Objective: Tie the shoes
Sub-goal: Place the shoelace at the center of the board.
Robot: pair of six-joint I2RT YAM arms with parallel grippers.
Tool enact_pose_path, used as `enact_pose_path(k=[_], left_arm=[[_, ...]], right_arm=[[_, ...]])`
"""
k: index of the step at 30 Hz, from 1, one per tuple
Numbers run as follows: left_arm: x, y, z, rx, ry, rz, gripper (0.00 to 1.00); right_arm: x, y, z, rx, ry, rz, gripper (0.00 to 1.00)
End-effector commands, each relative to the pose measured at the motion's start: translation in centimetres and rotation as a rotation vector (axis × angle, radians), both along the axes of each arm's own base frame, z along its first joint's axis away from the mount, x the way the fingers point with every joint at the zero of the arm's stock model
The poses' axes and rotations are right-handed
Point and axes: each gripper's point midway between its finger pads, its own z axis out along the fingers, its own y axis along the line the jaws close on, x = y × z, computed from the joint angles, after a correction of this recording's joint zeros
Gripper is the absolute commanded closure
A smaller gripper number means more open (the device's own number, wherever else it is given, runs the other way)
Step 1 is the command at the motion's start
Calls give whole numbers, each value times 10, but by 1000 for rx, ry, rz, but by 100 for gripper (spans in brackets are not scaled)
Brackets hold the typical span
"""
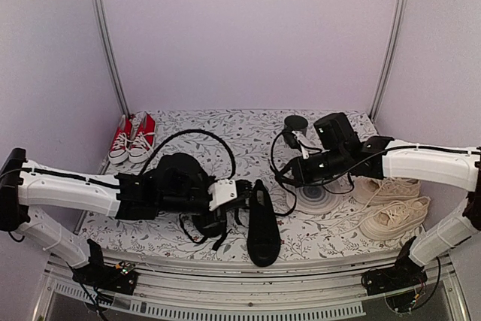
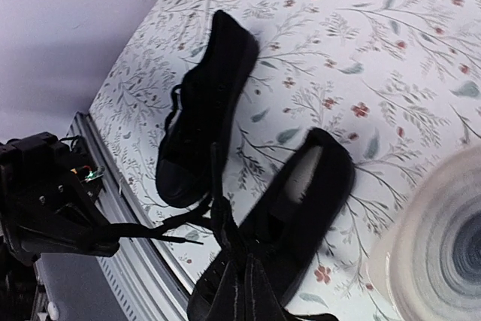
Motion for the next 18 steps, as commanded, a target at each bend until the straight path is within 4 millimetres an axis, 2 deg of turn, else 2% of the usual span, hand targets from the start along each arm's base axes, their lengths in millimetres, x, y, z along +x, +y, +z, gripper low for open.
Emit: enact_pose_path(k=[1,4,6,7,9,11,13,16,18], left_arm=[[19,13,16,-22,-182,31,100],[32,12,14,9,-244,42,100],[39,12,16,22,-281,47,100],[42,12,18,15,-294,48,100],[46,12,24,-8,-307,37,100],[50,11,27,-23,-323,26,100],[55,11,28,-34,-330,18,100],[60,9,29,-57,-325,-9,100],[63,6,31,-75,-327,-30,100]], right_arm=[[-1,64,17,138,-92,326,99],[0,92,7,156,-87,449,99],[1,101,-11,157,-49,491,98],[4,110,-4,182,-63,518,96],[3,117,-7,209,-50,554,86],[1,118,-10,222,-40,568,69],[0,114,-9,218,-60,558,59],[7,100,0,209,-146,522,49],[19,88,4,180,-218,471,47]])
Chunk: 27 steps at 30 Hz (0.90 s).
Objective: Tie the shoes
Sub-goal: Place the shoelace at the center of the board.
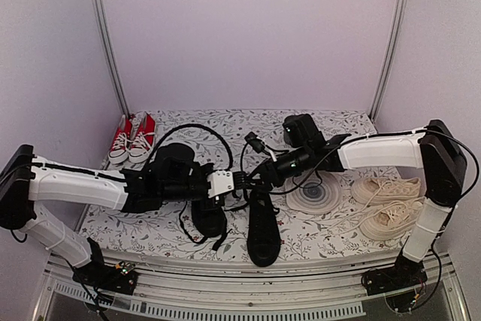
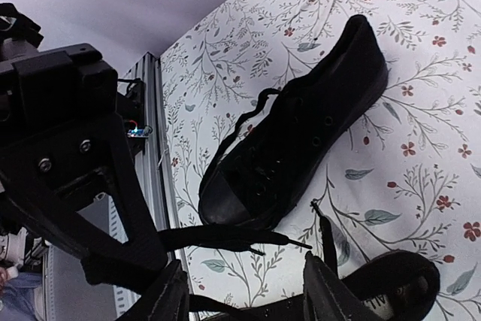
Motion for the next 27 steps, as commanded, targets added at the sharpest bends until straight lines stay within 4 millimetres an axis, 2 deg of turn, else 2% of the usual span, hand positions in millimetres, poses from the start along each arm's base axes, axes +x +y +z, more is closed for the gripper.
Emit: enact_pose_path(k=[1,3,7,11,13,17,22,27], left_arm=[[9,-8,7,-49,-28,-73,100],[12,-11,12,-82,-24,-99,100],[18,-16,24,-161,-17,-161,100],[24,-19,25,-189,-6,-189,100],[25,-19,27,-210,-5,-201,100],[32,-17,31,-254,17,-211,100],[41,-18,26,-251,26,-206,100],[47,-18,25,-252,14,-200,100]], right_arm=[[18,-20,30,58,-198,-61,47],[32,-31,33,60,-297,-116,47],[53,-44,43,89,-606,-178,46],[50,-47,40,165,-933,-126,46],[58,-46,39,181,-1015,-152,46],[61,-27,31,208,-1056,-75,47],[42,-11,22,298,-1032,63,47],[19,-6,9,334,-924,201,47]])
